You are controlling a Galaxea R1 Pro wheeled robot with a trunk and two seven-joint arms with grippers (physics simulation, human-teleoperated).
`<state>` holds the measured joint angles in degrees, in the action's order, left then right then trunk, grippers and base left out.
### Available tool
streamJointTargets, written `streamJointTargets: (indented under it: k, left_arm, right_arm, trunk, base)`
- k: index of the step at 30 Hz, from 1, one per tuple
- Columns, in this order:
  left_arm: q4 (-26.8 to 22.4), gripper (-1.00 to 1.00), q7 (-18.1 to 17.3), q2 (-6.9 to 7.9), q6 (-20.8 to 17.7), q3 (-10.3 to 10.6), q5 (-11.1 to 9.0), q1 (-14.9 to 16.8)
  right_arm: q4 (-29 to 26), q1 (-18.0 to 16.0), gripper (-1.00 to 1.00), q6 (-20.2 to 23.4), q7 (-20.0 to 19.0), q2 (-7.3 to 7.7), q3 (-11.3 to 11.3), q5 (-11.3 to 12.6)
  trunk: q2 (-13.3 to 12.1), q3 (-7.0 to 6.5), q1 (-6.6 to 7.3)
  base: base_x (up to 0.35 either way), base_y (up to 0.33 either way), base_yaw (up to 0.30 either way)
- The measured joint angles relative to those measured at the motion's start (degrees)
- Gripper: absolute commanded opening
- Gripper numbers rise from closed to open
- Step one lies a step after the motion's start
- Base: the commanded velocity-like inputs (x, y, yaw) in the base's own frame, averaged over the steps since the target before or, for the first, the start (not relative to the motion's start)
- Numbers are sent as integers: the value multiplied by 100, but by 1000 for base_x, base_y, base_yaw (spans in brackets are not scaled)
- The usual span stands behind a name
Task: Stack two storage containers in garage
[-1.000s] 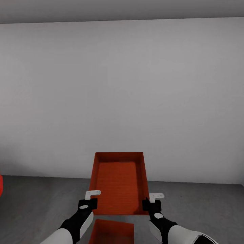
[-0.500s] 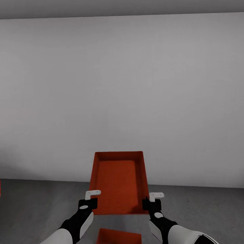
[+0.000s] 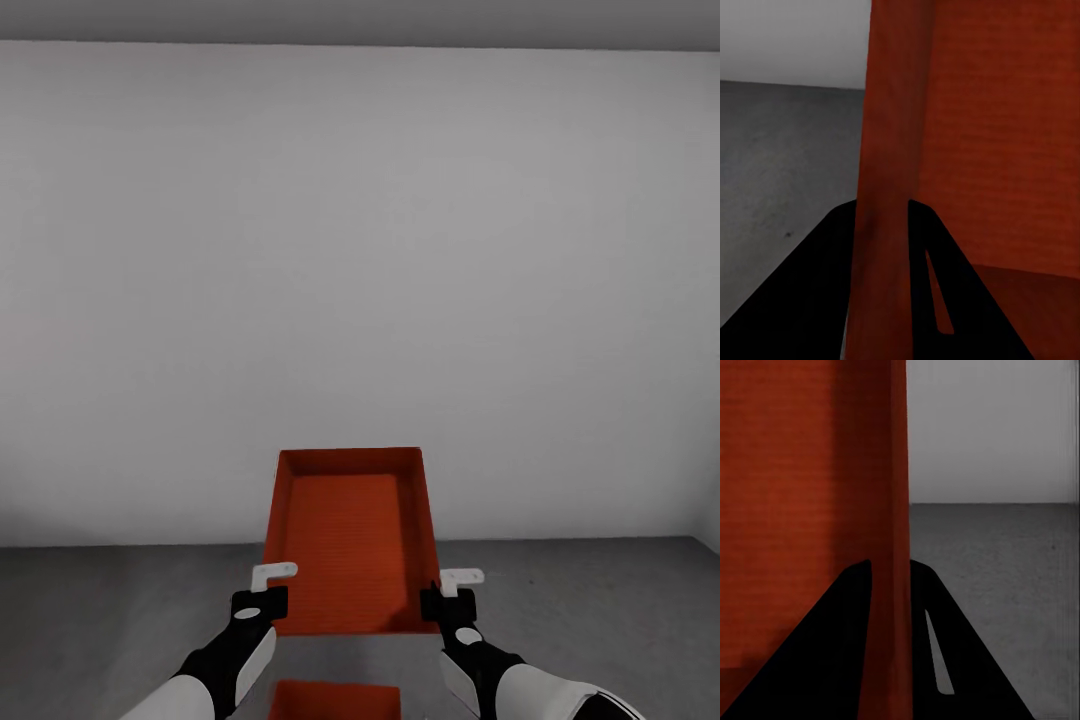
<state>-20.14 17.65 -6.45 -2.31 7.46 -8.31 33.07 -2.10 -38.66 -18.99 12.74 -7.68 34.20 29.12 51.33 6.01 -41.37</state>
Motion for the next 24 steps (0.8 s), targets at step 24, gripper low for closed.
streamJointTargets:
  k: [24]
  left_arm:
    - [-1,-100,13,-7,8,0,-11,-1]
  right_arm:
    - [-22,2,-100,15,0,12,-9,-20]
  trunk:
    - [0,1,0]
  base:
    - [0,34,-47]
